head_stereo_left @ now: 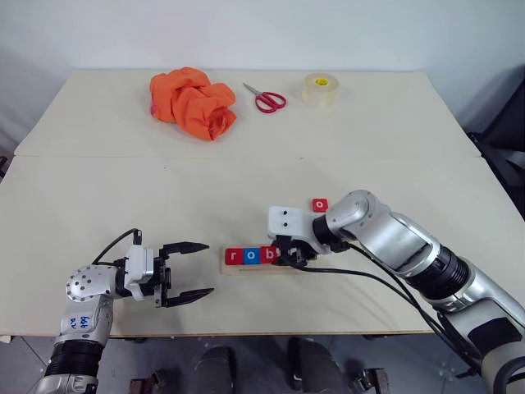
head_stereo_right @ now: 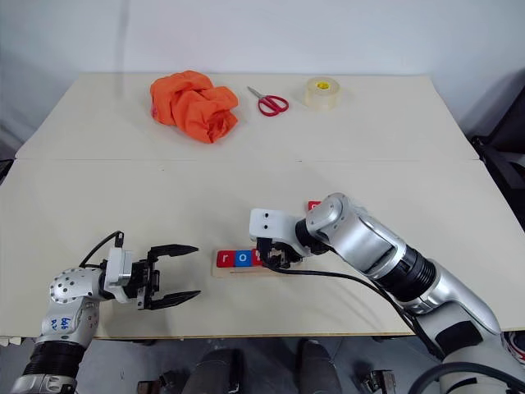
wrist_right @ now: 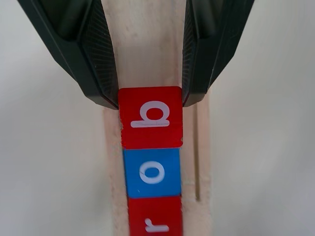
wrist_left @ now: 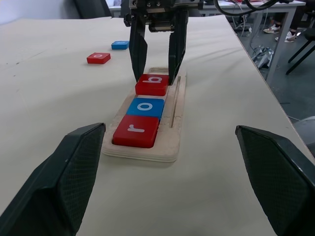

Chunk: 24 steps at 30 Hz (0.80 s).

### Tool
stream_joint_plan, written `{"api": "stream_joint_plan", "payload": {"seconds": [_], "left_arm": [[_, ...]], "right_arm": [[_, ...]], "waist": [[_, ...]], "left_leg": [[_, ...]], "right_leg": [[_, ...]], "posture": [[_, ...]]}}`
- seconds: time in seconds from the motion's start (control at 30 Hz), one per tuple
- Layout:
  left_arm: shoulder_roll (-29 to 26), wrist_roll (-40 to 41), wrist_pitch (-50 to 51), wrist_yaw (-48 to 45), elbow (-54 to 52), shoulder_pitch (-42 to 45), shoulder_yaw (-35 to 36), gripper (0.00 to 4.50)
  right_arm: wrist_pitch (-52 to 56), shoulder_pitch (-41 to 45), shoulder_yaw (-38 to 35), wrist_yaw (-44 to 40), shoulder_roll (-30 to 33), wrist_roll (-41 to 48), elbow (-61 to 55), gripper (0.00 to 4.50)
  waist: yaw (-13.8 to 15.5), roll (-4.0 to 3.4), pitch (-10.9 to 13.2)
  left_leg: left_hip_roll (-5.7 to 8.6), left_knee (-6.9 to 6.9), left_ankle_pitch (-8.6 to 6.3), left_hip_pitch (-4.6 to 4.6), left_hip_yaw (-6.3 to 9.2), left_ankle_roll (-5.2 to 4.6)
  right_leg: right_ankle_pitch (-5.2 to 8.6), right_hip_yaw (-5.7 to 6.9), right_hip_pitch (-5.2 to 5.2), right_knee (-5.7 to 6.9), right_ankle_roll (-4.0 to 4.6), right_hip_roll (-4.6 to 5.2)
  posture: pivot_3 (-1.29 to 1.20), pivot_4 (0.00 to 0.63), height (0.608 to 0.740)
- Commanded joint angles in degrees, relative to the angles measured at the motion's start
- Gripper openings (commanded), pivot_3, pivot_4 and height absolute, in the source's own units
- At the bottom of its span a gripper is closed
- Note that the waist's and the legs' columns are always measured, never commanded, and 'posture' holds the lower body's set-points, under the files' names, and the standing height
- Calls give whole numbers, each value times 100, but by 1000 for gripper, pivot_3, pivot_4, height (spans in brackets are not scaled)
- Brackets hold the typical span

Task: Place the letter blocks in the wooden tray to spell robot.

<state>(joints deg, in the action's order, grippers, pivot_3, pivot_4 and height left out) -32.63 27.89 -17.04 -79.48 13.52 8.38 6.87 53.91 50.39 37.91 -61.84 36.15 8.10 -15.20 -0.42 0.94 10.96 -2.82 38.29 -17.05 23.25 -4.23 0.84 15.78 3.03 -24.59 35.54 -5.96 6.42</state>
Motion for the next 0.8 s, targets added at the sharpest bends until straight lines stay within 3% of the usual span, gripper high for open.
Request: {"api": "stream_joint_plan", "payload": {"seconds": [0.03,0.17,0.47,0.8], "left_arm": [[-26,69,-42,47,-171,-46,97,4500],[-15,64,-56,62,-134,-18,93,4500],[29,21,-85,50,42,173,31,4500],[77,-9,-100,50,179,253,23,4500]], "right_arm": [[-14,117,-9,-25,-66,-45,-100,2860],[8,154,-52,2,-99,-78,-61,4390],[62,97,-297,8,-5,35,-183,4456],[-1222,-1685,-2764,233,459,795,-370,4456]], "waist": [[-1,0,0],[-2,0,0],[1,0,0],[37,9,-5]], "left_leg": [[0,0,0,0,0,0],[0,0,0,0,0,0],[0,2,0,0,0,0],[2,2,-1,1,-6,-1]], "right_leg": [[0,0,0,0,0,0],[0,0,0,1,0,0],[0,0,0,1,0,0],[-2,3,7,-8,-4,1]], "posture": [[0,150,740],[0,150,740],[0,150,740],[0,150,740]]}}
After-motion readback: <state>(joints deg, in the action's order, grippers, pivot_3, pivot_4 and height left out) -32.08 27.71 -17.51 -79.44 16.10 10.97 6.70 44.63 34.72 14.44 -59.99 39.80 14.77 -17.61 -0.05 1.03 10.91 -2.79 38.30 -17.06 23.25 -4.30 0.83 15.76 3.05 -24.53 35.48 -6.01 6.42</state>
